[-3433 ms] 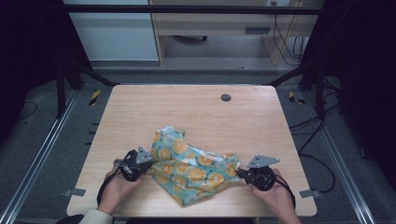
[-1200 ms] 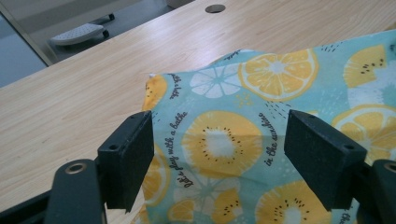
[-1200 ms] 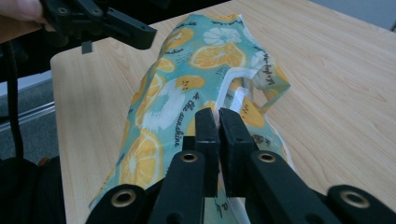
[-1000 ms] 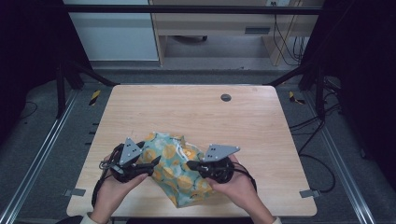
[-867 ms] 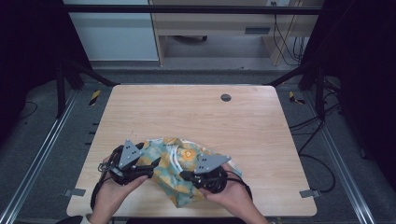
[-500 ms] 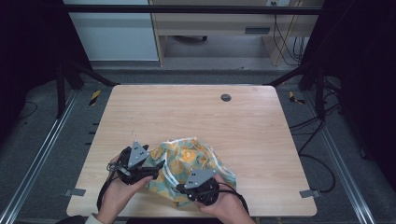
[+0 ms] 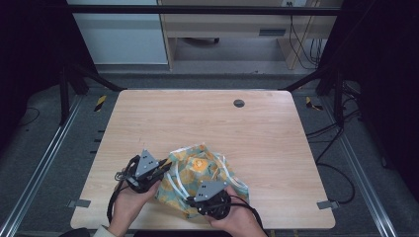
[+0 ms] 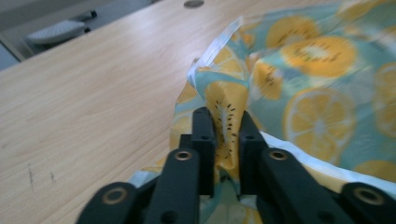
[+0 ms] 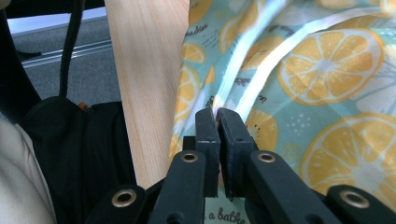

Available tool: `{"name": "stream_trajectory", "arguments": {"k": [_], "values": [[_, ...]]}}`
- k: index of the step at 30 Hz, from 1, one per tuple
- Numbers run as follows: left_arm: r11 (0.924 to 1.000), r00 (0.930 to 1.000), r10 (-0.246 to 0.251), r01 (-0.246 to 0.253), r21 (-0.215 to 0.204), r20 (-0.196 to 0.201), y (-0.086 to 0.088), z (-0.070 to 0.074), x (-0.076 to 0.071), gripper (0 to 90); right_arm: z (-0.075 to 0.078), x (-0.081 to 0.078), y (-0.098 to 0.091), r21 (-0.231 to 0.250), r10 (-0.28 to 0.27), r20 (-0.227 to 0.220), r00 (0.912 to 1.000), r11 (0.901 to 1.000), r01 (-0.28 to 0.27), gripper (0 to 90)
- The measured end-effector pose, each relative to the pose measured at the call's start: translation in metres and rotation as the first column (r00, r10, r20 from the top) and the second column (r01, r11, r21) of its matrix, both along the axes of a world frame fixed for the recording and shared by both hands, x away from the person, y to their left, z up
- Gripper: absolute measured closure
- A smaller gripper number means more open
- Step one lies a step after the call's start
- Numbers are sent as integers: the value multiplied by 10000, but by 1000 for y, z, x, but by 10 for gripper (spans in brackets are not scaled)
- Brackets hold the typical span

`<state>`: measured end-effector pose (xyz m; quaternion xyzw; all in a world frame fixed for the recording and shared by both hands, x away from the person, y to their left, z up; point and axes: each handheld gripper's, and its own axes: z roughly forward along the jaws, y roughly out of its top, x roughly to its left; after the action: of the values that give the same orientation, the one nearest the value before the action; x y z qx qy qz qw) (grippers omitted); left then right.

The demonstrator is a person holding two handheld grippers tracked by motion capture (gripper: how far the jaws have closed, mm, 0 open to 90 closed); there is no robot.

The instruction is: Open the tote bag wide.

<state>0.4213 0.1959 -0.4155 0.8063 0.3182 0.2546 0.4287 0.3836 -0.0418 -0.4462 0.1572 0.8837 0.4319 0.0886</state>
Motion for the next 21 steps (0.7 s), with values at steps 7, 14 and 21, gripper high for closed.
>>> {"name": "stream_trajectory", "arguments": {"k": [7,14,21], "values": [[9976,9968,-657,665,-173,466,8,7,-21,862,5,2,-3,85,-373,25,9993,9993,373,715],[9761,9749,-2166,2173,84,-509,13,-13,-35,882,32,8,-23,605,-1205,301,9923,9911,1185,560],[9487,9502,-2905,3014,957,-1126,5,-29,-34,891,62,28,-44,723,-1904,675,9794,9800,1855,537]]}}
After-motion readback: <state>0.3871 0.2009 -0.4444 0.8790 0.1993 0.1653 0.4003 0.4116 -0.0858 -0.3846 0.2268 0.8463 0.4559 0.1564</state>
